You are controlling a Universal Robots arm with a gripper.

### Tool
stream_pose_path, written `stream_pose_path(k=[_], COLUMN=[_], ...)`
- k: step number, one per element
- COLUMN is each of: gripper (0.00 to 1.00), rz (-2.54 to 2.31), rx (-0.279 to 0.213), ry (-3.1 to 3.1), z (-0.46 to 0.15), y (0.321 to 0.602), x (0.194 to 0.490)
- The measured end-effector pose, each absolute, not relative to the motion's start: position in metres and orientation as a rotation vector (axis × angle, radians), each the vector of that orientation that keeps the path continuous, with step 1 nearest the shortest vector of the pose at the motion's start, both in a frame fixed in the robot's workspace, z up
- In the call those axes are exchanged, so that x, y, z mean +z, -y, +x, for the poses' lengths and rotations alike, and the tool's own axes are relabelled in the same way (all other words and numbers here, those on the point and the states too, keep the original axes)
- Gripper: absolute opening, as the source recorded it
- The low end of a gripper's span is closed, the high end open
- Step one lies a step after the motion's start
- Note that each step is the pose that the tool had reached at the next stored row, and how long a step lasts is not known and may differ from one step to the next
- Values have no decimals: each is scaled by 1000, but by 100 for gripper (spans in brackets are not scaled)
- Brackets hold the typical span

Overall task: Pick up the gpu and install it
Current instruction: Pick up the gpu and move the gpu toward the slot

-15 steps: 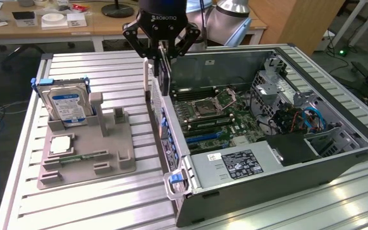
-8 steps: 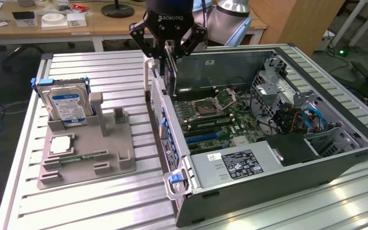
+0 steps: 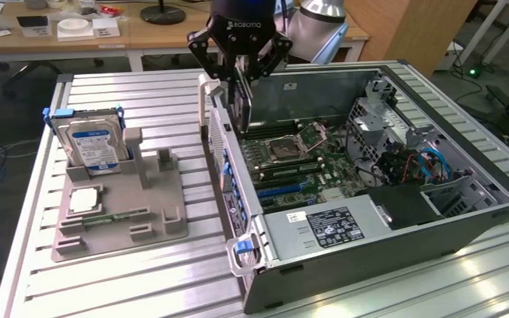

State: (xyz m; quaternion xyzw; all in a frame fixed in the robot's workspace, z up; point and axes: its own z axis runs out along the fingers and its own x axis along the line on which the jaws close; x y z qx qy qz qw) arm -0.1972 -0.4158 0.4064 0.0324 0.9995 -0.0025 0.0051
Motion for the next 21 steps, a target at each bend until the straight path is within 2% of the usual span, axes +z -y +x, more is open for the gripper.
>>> stream_pose_path(k=[21], gripper=[28], rz=[102], rx=[-8], ry=[-3130], z=[-169], y=[416], x=[406])
